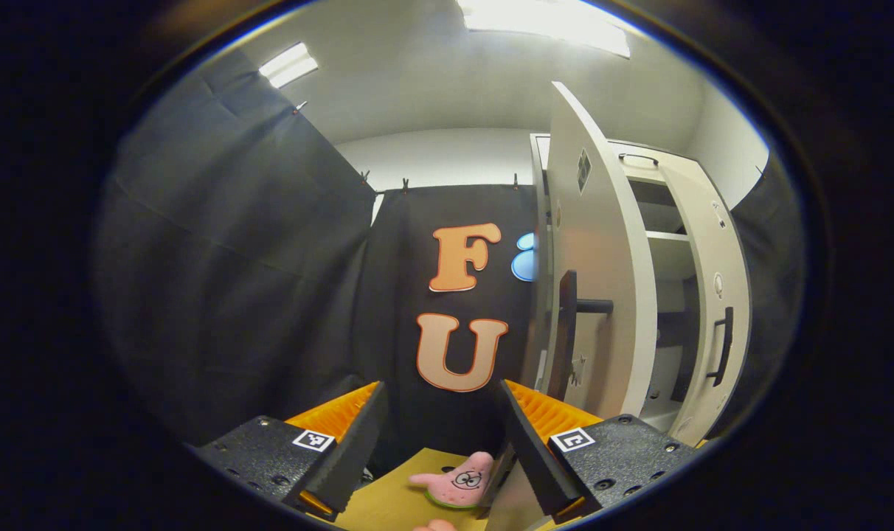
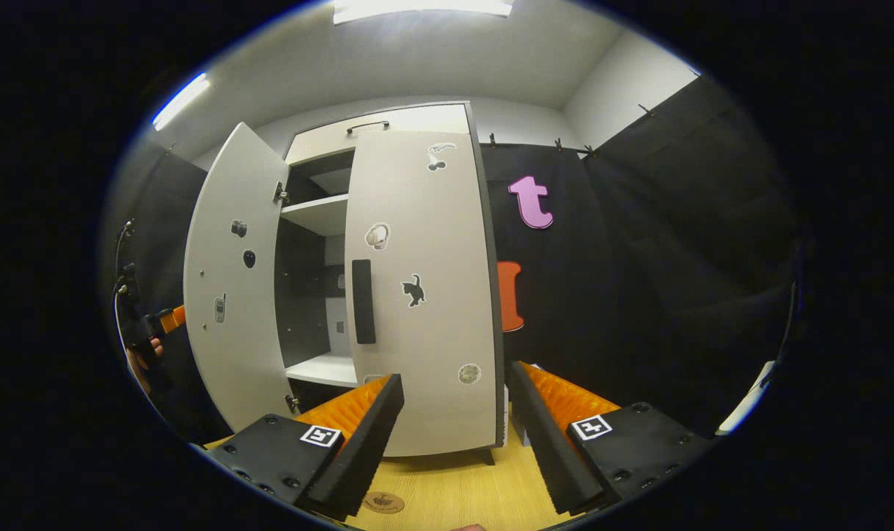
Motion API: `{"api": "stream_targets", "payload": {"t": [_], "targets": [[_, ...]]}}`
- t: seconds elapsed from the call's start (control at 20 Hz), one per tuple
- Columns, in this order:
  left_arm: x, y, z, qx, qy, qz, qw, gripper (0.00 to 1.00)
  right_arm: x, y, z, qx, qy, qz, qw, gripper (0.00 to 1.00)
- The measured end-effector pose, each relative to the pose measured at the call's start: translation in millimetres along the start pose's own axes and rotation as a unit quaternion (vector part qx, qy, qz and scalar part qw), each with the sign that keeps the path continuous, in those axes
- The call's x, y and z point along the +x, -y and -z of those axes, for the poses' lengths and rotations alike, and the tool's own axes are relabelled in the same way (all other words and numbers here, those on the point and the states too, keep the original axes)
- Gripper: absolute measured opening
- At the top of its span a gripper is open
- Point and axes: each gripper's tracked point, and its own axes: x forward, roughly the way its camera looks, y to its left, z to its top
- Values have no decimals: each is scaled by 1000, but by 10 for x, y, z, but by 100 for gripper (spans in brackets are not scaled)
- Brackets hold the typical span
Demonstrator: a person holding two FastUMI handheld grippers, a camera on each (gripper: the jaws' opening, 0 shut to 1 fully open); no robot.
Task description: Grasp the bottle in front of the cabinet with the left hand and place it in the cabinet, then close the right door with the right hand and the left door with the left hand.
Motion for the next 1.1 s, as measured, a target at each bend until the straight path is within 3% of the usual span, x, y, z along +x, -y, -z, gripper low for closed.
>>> {"api": "stream_targets", "payload": {"t": [0.25, 0.35, 0.4, 0.45, 0.7, 0.75, 0.85, 0.9, 0.95, 1.1], "targets": [[-88, 602, 40, 3, -9, 70, 998, 87, -219, 250, 36, -7, -10, 42, 999, 97], [-93, 826, 62, -1, -6, 90, 996, 93, -305, 307, 44, -7, -11, 54, 998, 97], [-84, 930, 80, -6, -7, 101, 995, 96, -347, 330, 54, -8, -12, 61, 998, 97], [-82, 1027, 109, -14, -9, 111, 994, 87, -395, 355, 67, -10, -14, 68, 998, 97], [-21, 1490, 324, -66, -44, 173, 982, 92, -540, 405, 62, -8, -17, 88, 996, 97], [-14, 1561, 367, -73, -52, 179, 980, 90, -570, 431, 61, -8, -19, 92, 996, 97], [2, 1618, 355, -75, -49, 175, 980, 96, -613, 454, 50, -12, -23, 98, 995, 97], [23, 1662, 343, -74, -45, 175, 981, 94, -628, 456, 48, -16, -24, 100, 995, 89], [64, 1716, 333, -72, -43, 178, 980, 94, -655, 473, 42, -19, -24, 101, 994, 97], [159, 1923, 309, -67, -40, 192, 978, 94, -705, 521, 38, -14, -23, 108, 994, 97]]}}
